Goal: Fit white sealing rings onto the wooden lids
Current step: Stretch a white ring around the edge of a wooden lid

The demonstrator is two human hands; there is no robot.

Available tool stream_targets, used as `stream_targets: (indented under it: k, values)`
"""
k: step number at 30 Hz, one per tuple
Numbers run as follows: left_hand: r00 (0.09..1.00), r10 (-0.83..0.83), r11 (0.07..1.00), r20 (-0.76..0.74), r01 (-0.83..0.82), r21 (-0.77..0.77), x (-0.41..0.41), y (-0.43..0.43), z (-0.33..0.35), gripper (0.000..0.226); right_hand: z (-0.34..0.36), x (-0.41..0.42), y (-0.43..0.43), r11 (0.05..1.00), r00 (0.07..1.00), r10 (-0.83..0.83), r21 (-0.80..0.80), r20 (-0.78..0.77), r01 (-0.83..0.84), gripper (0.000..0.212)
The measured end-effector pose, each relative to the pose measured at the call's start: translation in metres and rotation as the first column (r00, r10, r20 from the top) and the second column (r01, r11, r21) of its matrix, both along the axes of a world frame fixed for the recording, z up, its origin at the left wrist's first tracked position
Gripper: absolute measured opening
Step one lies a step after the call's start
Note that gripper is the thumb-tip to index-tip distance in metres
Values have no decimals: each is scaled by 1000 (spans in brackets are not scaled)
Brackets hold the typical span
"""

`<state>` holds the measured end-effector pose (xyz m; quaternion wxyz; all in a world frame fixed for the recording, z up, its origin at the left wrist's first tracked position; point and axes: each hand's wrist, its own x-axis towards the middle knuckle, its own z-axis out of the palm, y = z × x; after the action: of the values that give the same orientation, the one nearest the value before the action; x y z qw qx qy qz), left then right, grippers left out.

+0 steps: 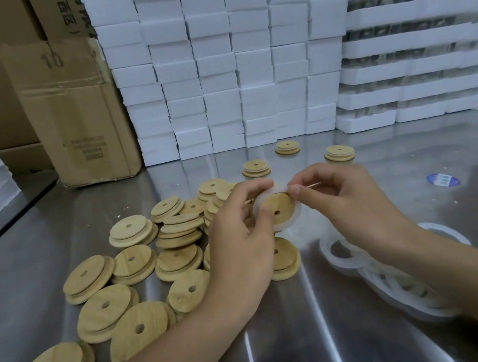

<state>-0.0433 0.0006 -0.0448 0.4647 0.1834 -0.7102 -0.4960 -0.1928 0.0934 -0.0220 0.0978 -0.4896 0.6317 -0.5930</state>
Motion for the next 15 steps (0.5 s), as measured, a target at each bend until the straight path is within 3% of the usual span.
stream_targets:
  k: [8,15]
  values:
    - [995,15,1000,-102,-14,14,4,3,4,31,4,2,2,999,1000,7,45,-7,-7,10]
    - [973,83,977,-214,-37,211,3,3,2,36,2,9,1,997,1000,-14,77,12,13,16]
